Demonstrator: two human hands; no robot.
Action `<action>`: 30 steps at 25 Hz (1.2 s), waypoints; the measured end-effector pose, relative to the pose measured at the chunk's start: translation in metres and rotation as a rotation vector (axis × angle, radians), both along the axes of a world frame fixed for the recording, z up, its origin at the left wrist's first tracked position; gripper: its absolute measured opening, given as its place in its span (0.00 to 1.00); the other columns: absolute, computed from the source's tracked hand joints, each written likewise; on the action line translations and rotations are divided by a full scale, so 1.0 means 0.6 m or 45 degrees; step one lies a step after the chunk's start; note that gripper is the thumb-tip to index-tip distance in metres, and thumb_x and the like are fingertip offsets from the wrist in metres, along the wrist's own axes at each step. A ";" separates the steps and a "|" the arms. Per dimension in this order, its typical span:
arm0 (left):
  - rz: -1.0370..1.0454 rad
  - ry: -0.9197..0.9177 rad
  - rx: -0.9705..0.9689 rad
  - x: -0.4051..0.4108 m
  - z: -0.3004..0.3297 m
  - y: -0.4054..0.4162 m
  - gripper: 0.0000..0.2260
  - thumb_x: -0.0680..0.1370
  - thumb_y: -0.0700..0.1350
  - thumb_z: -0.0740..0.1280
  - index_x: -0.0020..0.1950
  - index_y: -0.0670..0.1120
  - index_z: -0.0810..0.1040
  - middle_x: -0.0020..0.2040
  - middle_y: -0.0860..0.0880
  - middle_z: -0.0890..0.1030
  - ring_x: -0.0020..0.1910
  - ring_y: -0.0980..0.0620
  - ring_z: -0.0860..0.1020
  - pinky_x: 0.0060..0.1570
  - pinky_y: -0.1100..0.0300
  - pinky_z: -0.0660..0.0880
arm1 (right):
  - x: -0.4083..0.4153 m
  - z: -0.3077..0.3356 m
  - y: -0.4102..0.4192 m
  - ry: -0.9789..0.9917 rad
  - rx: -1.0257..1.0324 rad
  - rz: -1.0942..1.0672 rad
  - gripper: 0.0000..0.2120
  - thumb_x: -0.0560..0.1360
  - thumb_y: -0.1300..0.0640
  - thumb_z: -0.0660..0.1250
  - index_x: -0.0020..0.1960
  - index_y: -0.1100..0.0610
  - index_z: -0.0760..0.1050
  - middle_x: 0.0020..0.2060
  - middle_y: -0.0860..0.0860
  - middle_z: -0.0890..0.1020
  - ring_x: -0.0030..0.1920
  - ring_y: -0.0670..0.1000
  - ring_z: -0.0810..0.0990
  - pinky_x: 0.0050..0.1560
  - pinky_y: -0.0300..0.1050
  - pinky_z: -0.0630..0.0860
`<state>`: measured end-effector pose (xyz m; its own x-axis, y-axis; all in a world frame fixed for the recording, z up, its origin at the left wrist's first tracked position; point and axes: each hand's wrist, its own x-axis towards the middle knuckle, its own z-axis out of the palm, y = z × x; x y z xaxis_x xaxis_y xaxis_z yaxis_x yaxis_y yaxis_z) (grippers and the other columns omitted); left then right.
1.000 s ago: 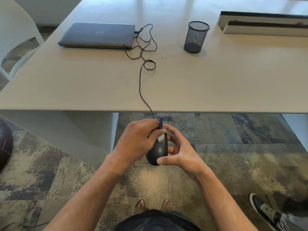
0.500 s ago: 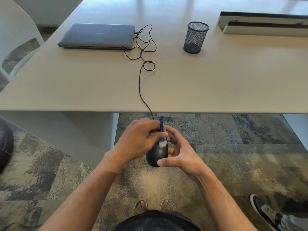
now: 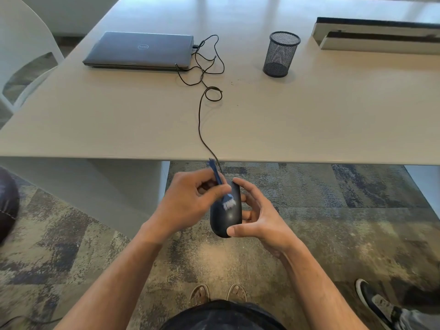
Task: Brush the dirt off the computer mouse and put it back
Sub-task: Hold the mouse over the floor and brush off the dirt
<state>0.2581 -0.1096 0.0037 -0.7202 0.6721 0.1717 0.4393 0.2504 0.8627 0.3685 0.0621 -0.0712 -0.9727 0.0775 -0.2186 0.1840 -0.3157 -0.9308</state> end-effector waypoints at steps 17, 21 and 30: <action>0.331 0.036 0.206 -0.025 -0.015 0.002 0.04 0.77 0.44 0.73 0.46 0.53 0.82 0.38 0.57 0.84 0.40 0.59 0.83 0.42 0.66 0.79 | 0.000 -0.002 0.001 0.021 -0.020 0.038 0.49 0.59 0.67 0.83 0.73 0.40 0.70 0.64 0.53 0.81 0.56 0.65 0.85 0.50 0.60 0.83; 0.259 -0.175 0.155 -0.023 -0.021 0.007 0.03 0.77 0.44 0.72 0.46 0.53 0.82 0.39 0.53 0.85 0.41 0.54 0.84 0.46 0.56 0.81 | -0.002 -0.003 0.001 0.041 -0.022 0.065 0.49 0.59 0.67 0.83 0.73 0.41 0.69 0.64 0.54 0.80 0.57 0.67 0.84 0.52 0.64 0.82; 0.492 -0.342 0.325 -0.049 -0.034 -0.010 0.04 0.78 0.41 0.71 0.46 0.50 0.82 0.37 0.52 0.85 0.36 0.55 0.83 0.33 0.65 0.78 | 0.003 -0.008 0.008 0.051 -0.115 0.098 0.49 0.60 0.68 0.83 0.74 0.42 0.69 0.65 0.50 0.81 0.56 0.62 0.85 0.50 0.56 0.83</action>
<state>0.2286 -0.1157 -0.0167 -0.9480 0.3104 0.0706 0.1120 0.1176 0.9867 0.3706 0.0666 -0.0762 -0.9832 -0.0159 -0.1821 0.1741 -0.3851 -0.9063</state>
